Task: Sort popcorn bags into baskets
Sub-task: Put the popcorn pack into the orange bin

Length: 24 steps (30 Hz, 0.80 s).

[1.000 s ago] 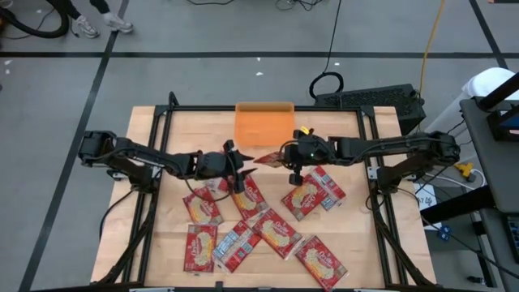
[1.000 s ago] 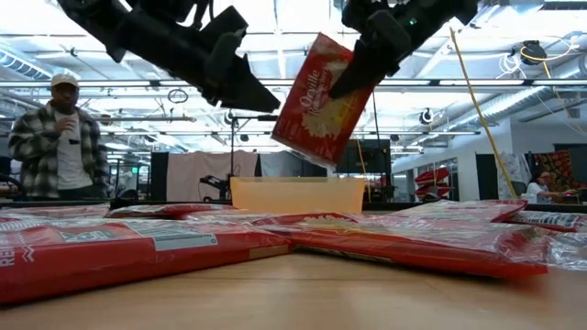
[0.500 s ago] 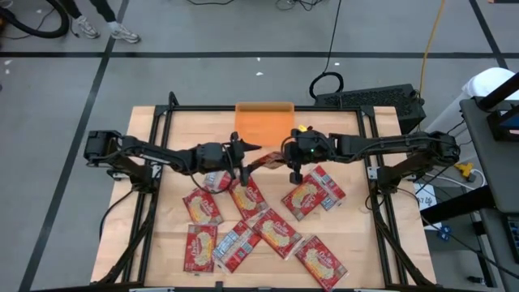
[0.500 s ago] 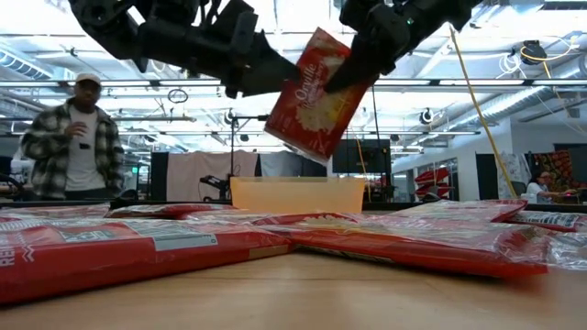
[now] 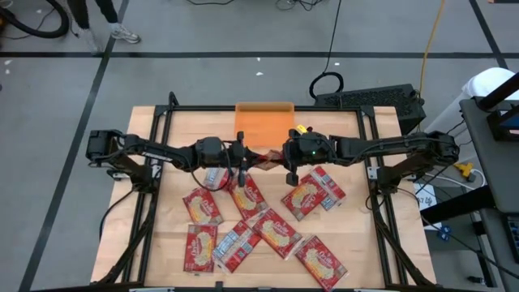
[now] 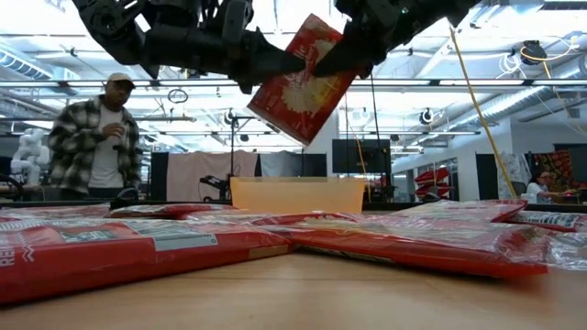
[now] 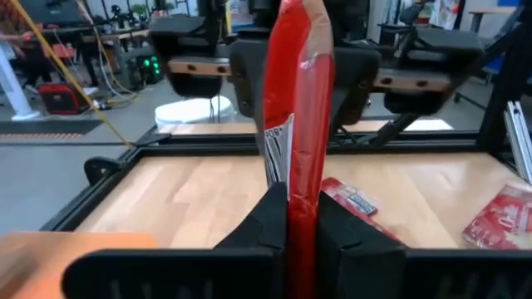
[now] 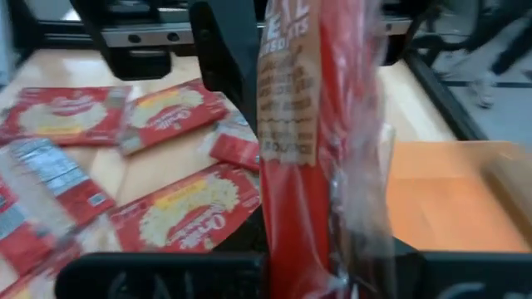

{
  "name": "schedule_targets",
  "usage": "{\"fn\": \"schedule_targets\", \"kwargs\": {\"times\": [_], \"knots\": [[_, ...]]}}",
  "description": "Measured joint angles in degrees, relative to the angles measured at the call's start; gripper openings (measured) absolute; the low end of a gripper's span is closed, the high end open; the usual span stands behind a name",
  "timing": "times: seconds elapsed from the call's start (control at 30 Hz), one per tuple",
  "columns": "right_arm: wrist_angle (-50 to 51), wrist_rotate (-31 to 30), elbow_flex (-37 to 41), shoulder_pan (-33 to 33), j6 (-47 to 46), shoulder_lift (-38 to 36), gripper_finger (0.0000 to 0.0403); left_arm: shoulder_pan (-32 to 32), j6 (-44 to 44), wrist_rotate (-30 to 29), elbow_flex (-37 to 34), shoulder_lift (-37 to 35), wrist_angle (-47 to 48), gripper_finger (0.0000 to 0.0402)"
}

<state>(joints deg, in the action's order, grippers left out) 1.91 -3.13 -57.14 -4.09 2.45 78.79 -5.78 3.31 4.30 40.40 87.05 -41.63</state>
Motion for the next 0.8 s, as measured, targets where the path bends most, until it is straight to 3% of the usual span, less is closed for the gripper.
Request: {"fn": "schedule_targets", "kwargs": {"times": [0.17,0.3,0.57,0.8], "knots": [[0.2,-6.7,0.0,1.7,-2.0,-0.6,0.0056,-2.3,-1.9,4.1,0.0,-1.4,1.8,0.004],[1.6,-10.5,-0.1,2.8,-2.9,-2.4,0.0102,-3.8,0.0,7.7,0.0,-4.3,2.9,0.002],[14.1,-18.5,-0.1,3.0,-7.3,-7.9,0.0182,-7.0,1.2,8.9,0.0,-9.5,8.0,0.0021],[13.0,-18.1,1.7,3.4,-13.1,-8.2,0.0201,-6.8,-3.7,9.1,-1.7,-6.1,-2.4,0.0016]]}}
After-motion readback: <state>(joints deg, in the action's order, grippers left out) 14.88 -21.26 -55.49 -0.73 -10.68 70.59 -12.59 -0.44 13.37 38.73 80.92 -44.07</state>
